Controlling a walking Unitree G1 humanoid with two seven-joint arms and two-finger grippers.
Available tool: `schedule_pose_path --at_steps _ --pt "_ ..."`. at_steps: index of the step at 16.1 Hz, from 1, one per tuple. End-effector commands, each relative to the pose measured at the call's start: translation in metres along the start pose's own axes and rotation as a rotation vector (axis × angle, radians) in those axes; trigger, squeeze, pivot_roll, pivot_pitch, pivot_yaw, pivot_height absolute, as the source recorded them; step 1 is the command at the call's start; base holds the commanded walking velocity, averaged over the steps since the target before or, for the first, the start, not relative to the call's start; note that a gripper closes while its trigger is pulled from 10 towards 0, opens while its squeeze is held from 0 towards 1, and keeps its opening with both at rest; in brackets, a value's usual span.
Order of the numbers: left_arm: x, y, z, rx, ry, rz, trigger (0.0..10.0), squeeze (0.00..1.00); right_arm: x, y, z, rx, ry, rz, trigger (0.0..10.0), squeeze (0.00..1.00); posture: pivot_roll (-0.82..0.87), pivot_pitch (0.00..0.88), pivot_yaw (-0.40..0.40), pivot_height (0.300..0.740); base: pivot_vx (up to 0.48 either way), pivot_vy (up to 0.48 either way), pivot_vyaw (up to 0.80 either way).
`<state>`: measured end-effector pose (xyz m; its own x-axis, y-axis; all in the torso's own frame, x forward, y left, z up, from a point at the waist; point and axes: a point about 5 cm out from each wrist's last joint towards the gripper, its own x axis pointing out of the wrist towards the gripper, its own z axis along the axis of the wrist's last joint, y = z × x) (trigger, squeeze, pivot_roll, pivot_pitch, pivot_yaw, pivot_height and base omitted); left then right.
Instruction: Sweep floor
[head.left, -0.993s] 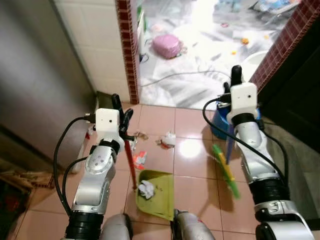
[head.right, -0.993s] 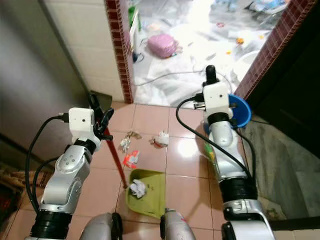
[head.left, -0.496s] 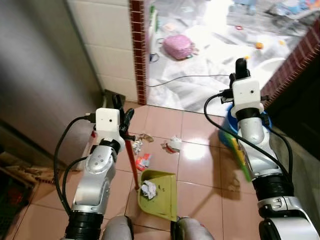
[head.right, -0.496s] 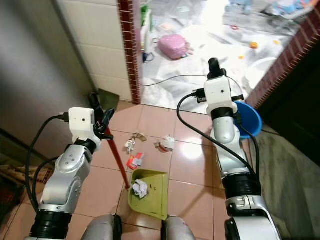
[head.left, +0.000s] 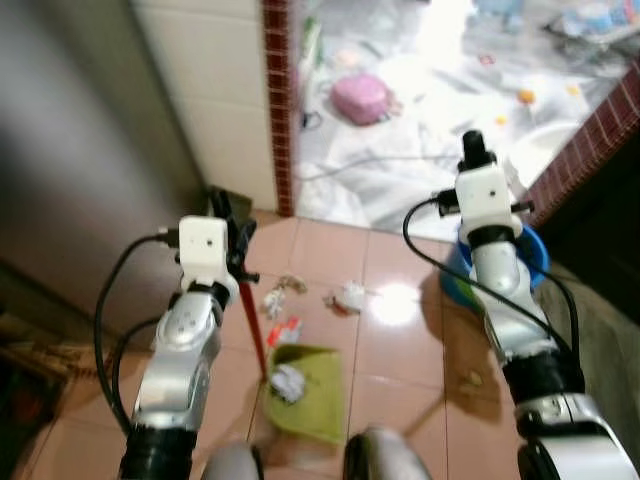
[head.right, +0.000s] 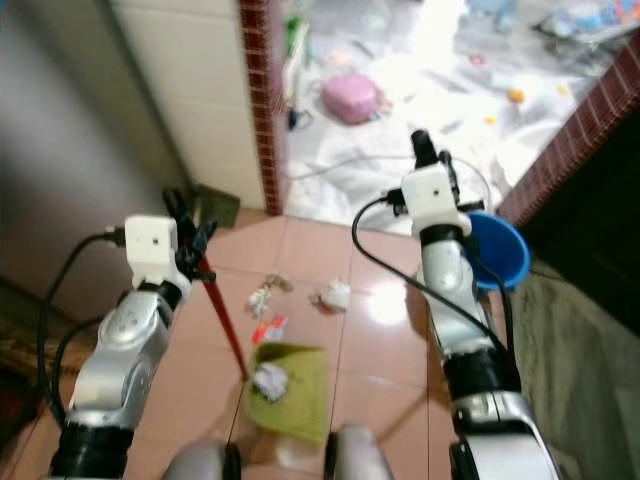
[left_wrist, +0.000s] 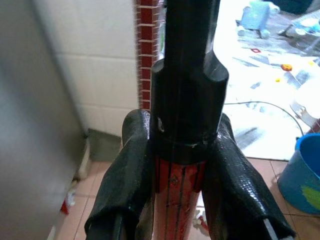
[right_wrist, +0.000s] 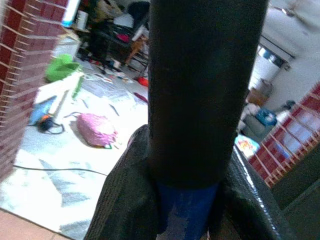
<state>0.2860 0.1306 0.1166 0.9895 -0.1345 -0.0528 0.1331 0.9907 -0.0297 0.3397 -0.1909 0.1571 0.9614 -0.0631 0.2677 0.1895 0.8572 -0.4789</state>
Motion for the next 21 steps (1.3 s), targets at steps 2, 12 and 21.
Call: schedule_pose_path --at_steps 2,12,21 --pt "0.0 -0.008 0.011 -0.007 -0.049 -0.028 10.0 0.0 -0.002 -0.007 -0.014 -0.035 0.072 -0.024 10.0 0.0 -0.04 0.149 0.006 0.74 0.304 -0.293 0.0" --pt "0.001 -0.002 0.011 0.006 -0.048 0.012 10.0 0.0 -0.012 0.002 -0.051 0.172 0.343 -0.046 10.0 0.0 -0.03 0.155 0.002 0.74 0.056 -0.05 0.0" --pt "0.009 0.007 0.005 0.054 -0.041 0.09 10.0 0.0 0.002 0.024 -0.021 0.525 0.284 0.053 10.0 0.0 -0.04 0.139 -0.003 0.74 0.0 0.0 0.0"
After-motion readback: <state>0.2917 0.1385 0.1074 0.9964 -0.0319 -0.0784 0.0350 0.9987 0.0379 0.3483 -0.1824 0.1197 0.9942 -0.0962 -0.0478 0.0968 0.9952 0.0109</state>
